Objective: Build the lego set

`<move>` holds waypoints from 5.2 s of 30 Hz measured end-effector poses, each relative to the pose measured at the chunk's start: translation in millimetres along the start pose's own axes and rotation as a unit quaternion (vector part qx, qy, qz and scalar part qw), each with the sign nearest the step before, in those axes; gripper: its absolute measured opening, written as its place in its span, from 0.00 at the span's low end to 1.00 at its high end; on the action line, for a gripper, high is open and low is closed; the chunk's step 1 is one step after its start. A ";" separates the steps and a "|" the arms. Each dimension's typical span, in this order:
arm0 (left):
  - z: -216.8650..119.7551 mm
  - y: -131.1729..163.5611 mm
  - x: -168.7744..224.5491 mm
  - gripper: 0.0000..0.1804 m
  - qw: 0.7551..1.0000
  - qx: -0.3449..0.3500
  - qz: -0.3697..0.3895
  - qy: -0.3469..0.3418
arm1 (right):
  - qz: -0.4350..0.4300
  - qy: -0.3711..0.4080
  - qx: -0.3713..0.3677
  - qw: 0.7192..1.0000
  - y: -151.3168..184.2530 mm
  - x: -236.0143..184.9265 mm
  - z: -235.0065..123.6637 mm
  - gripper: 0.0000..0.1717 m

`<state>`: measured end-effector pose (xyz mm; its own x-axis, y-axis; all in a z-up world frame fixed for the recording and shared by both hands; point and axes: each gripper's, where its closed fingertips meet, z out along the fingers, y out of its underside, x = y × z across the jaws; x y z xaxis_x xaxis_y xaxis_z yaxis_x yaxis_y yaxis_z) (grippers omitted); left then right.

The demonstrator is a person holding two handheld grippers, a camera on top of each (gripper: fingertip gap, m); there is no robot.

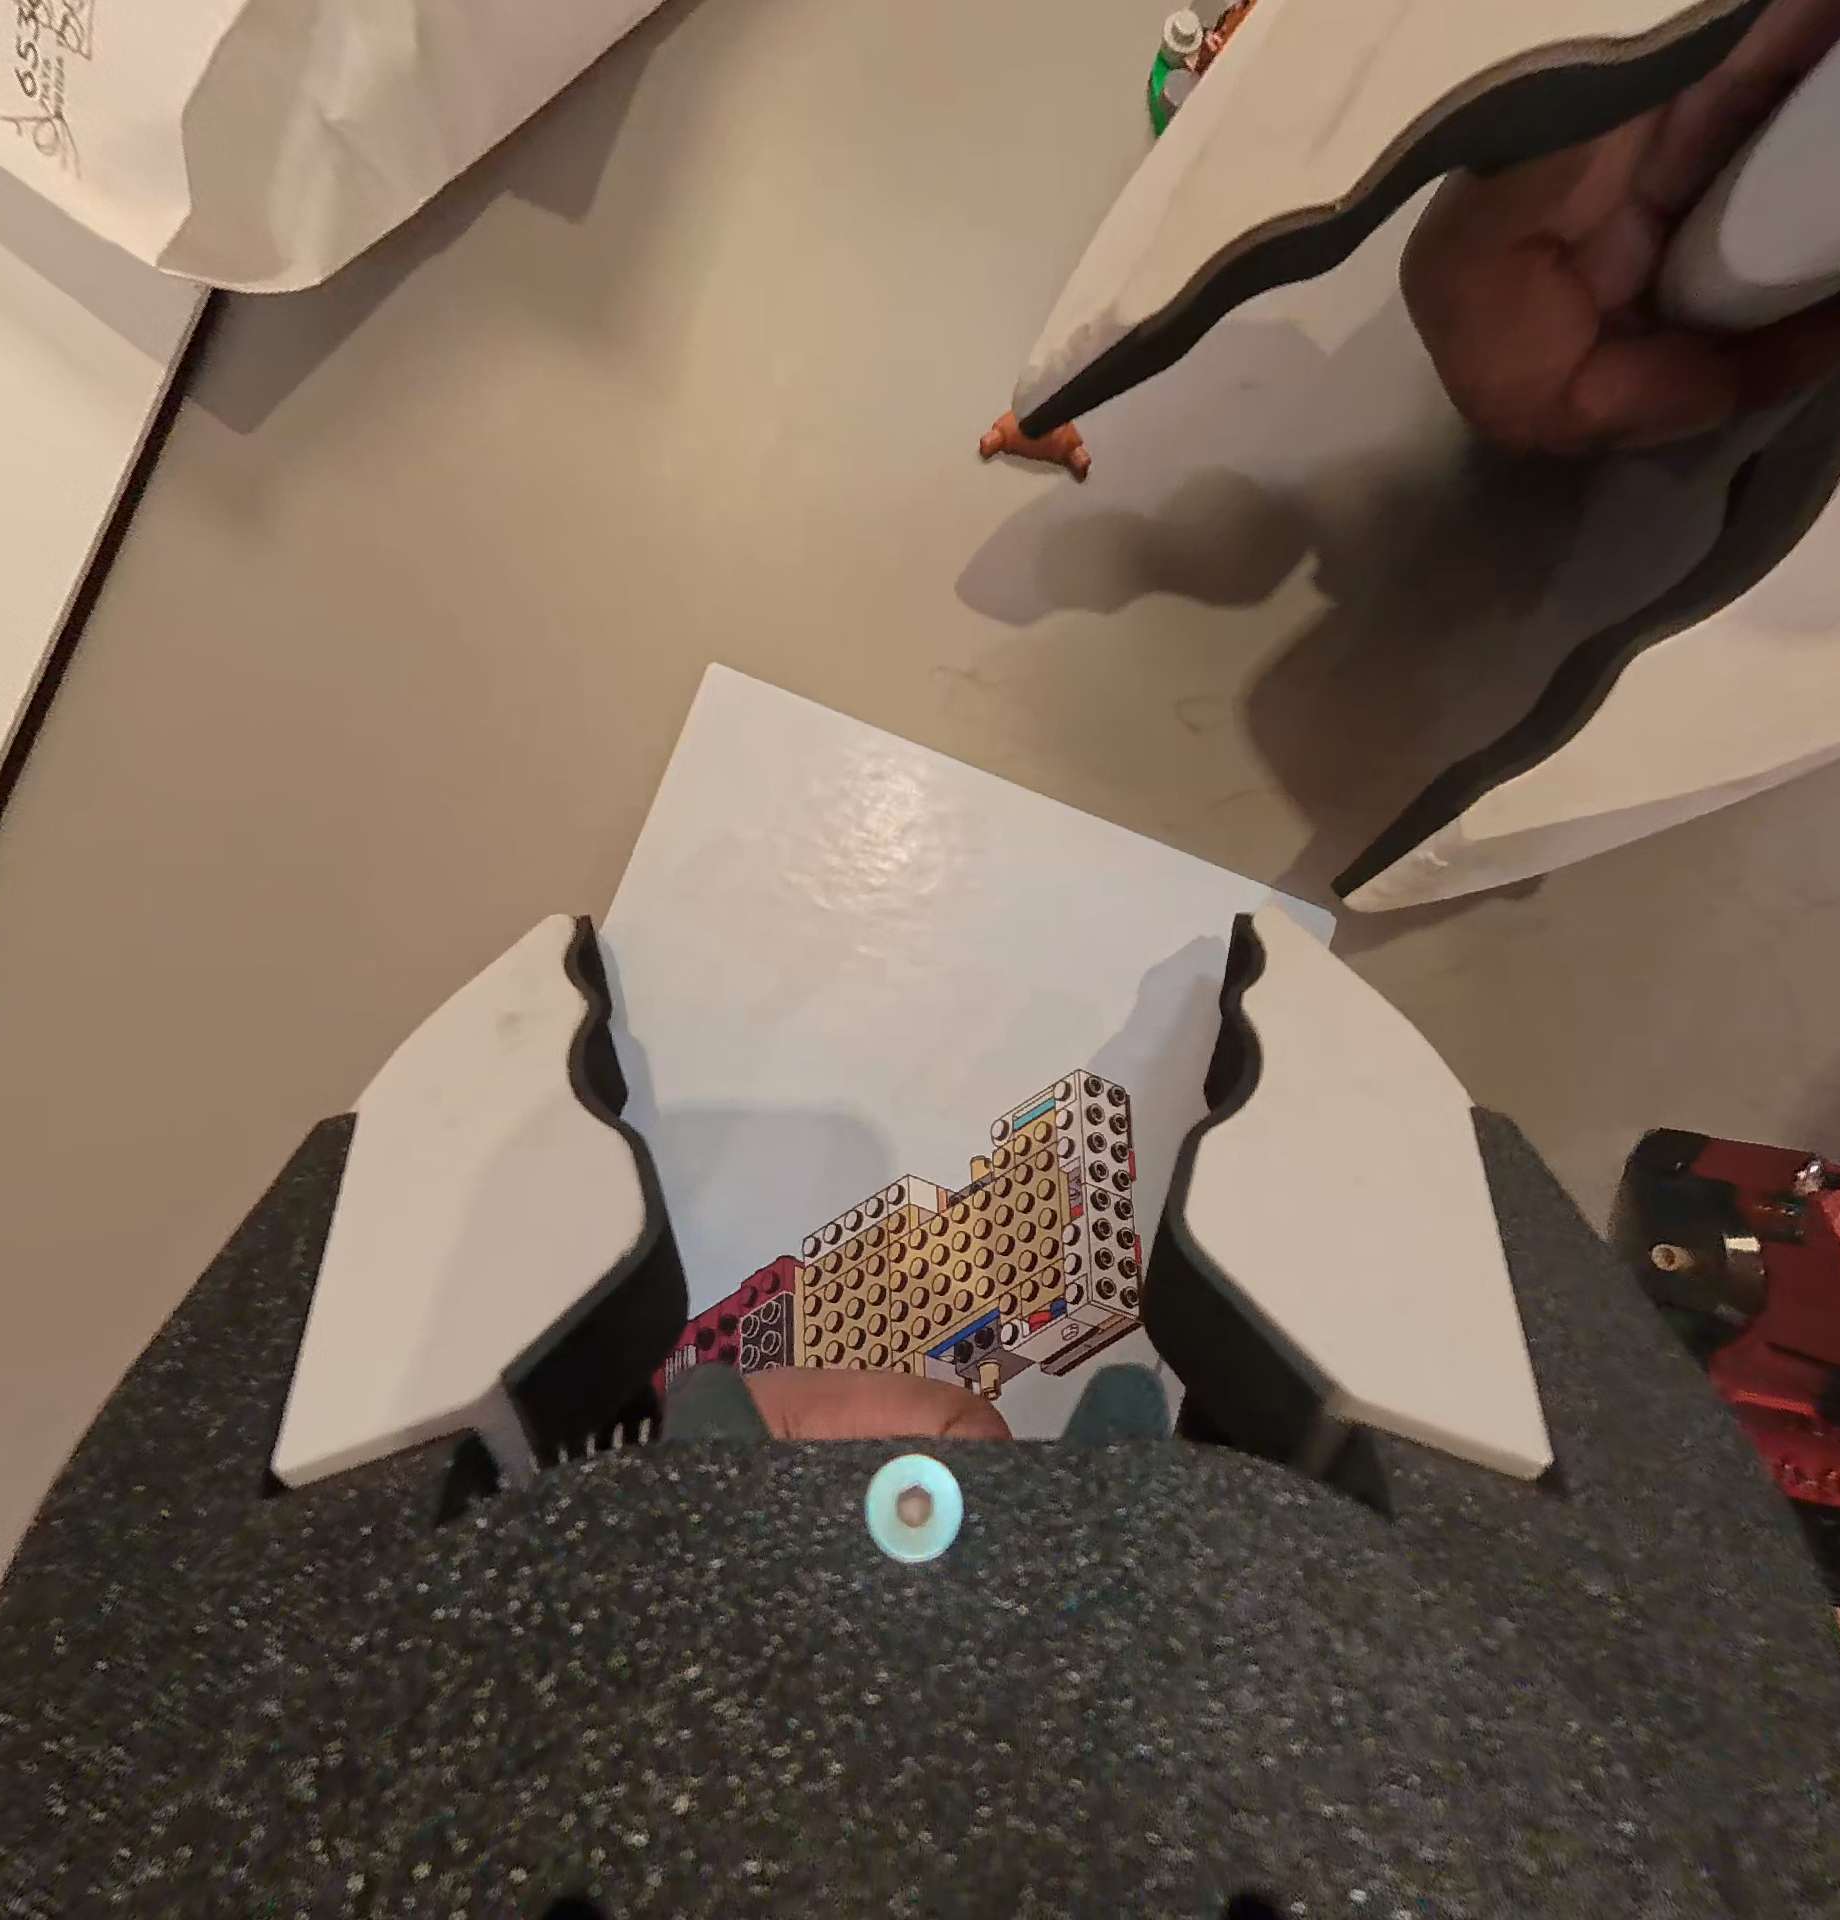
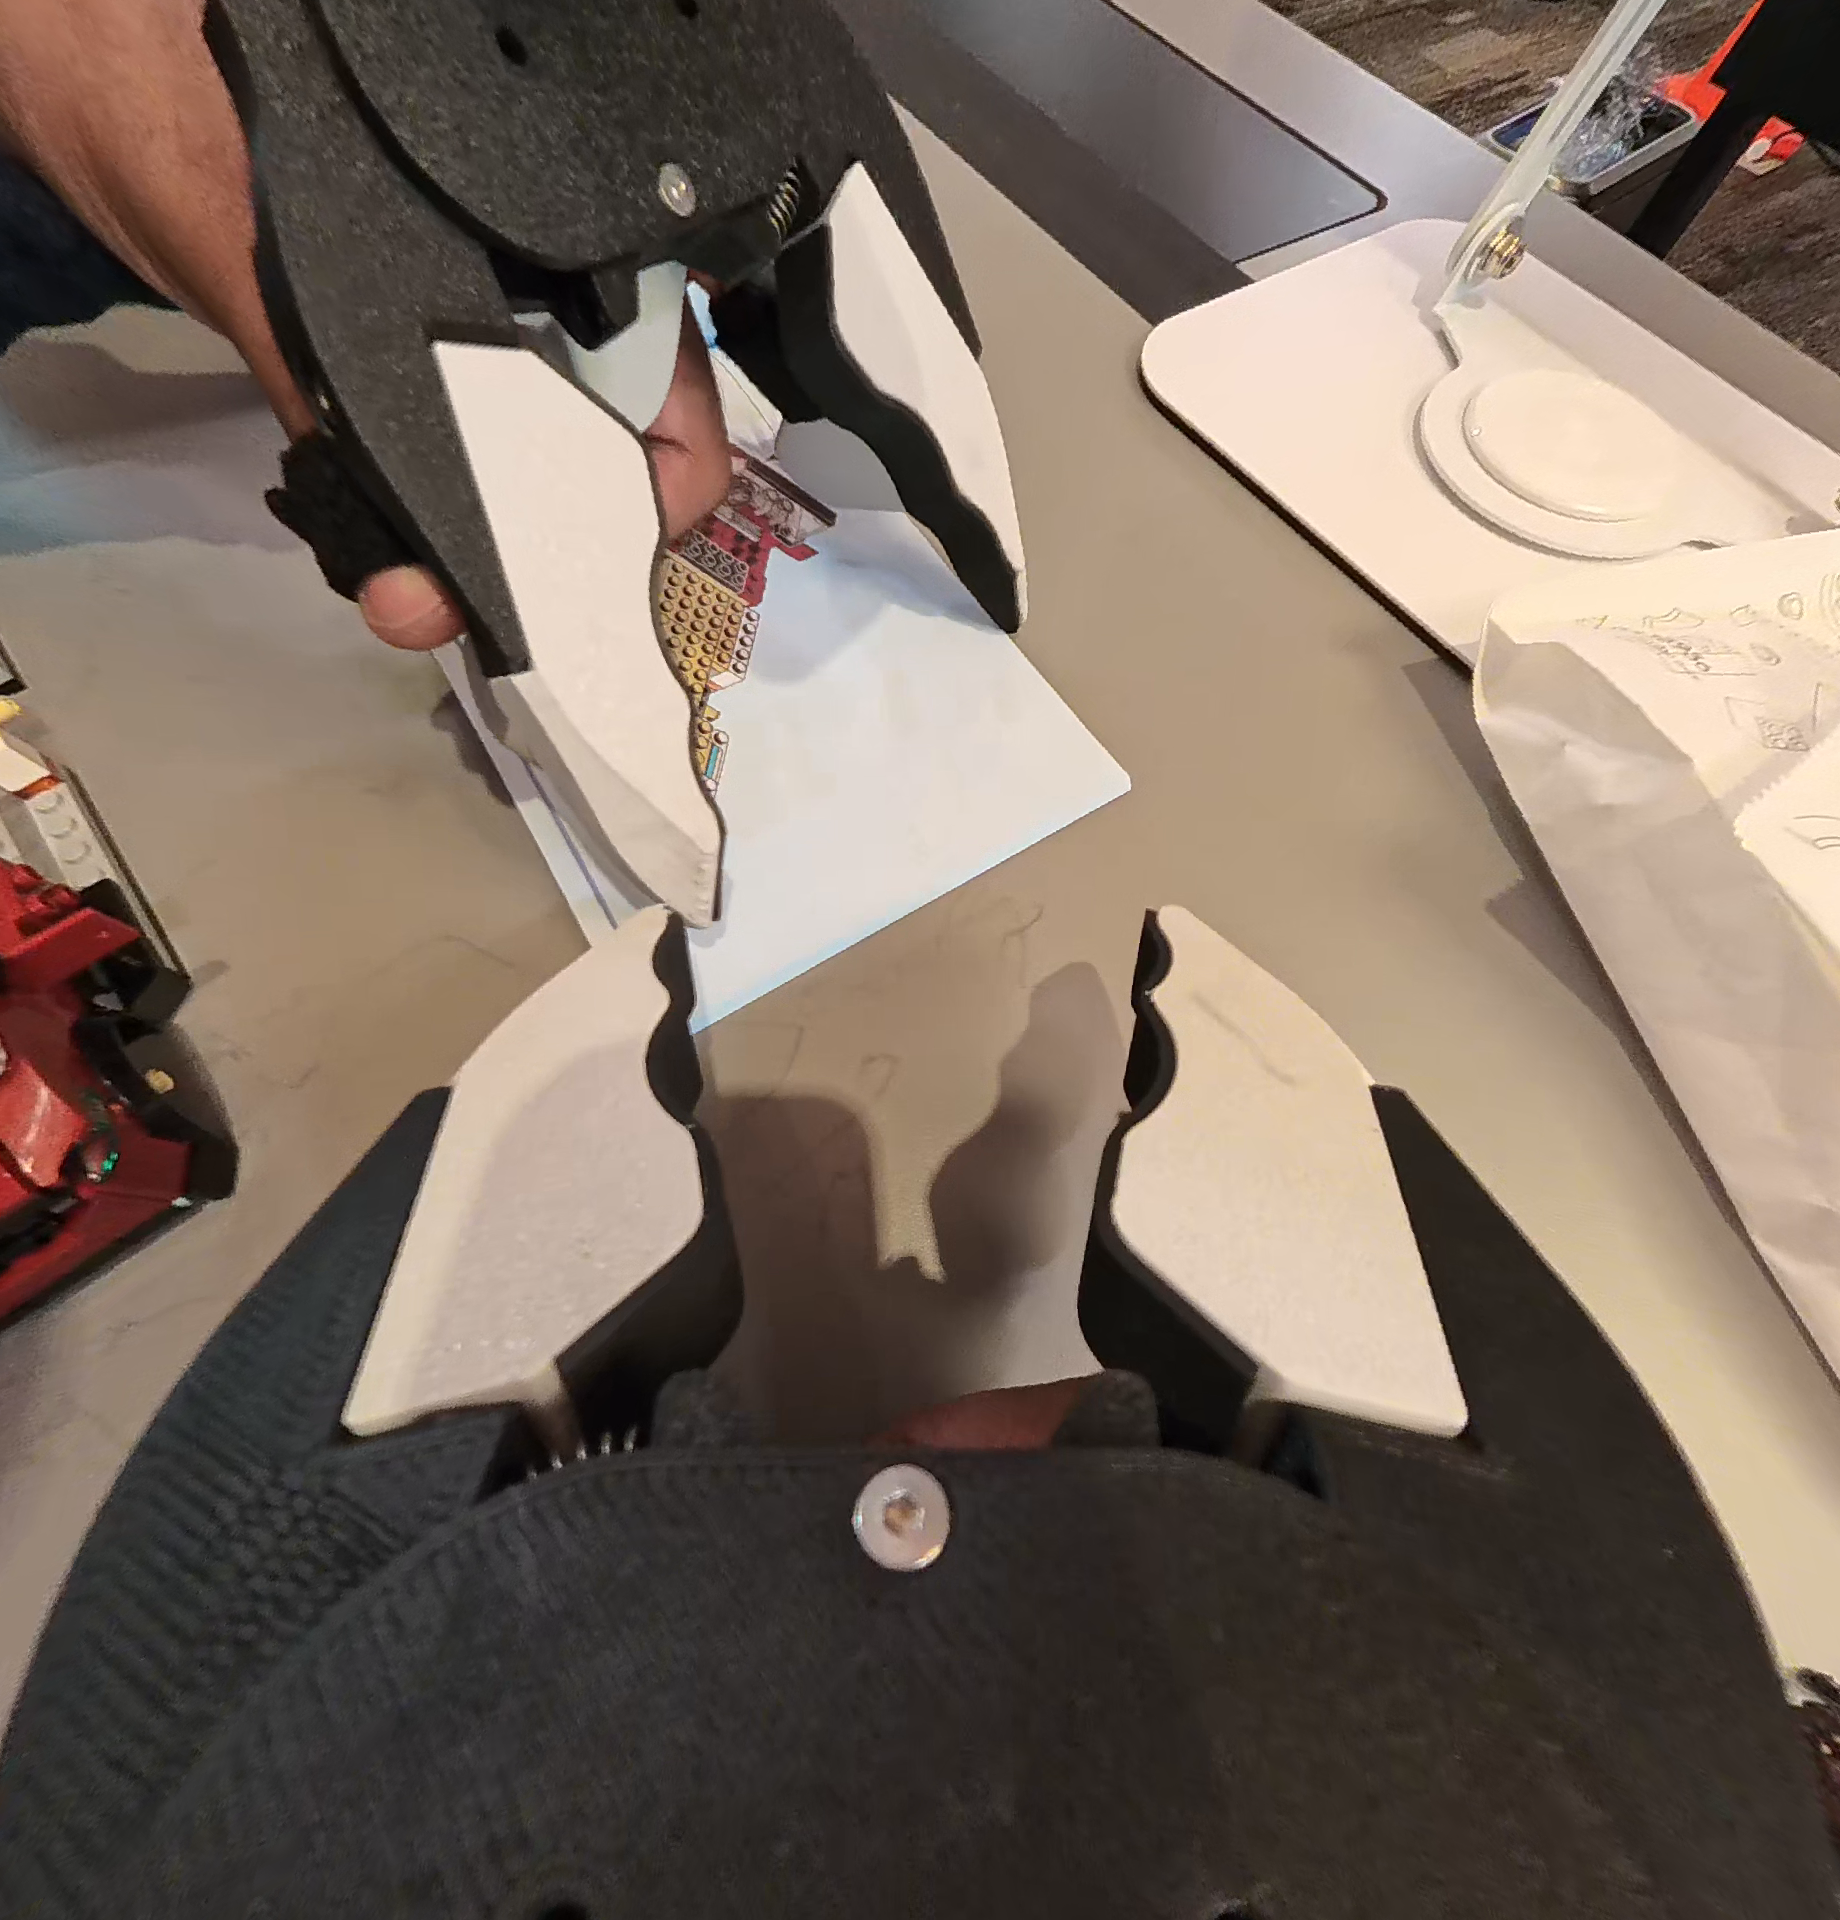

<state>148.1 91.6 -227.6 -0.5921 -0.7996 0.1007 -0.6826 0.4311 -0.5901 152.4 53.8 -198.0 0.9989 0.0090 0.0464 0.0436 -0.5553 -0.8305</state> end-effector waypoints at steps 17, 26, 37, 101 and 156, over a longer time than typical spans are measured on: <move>-14.6 2.5 -1.0 0.53 1.000 -0.007 0.025 -0.003 | 0.077 -0.051 -0.005 0.996 -5.2 1.3 10.4 0.41; -19.4 4.2 0.7 0.53 0.999 -0.007 0.038 0.004 | 0.123 -0.088 -0.013 0.988 -17.3 -5.1 31.4 0.26; -39.5 -1.6 -1.6 0.53 0.998 0.022 0.042 -0.028 | 0.150 -0.104 -0.022 0.983 -26.2 -19.5 39.9 0.00; -78.3 34.1 45.4 0.33 0.962 0.176 -0.205 0.038 | 0.231 -0.230 0.015 0.945 -55.8 -76.9 36.3 0.17; -65.1 38.1 65.1 0.25 0.979 0.136 -0.146 0.045 | 0.185 -0.218 -0.069 0.956 10.3 -48.8 2.9 0.13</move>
<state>55.6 83.2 -191.4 -0.4324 -0.8270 0.3594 -0.6966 0.0533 -0.7155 104.2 50.1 -210.4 0.8595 0.1202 -0.4968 -0.2867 -0.6913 -0.6633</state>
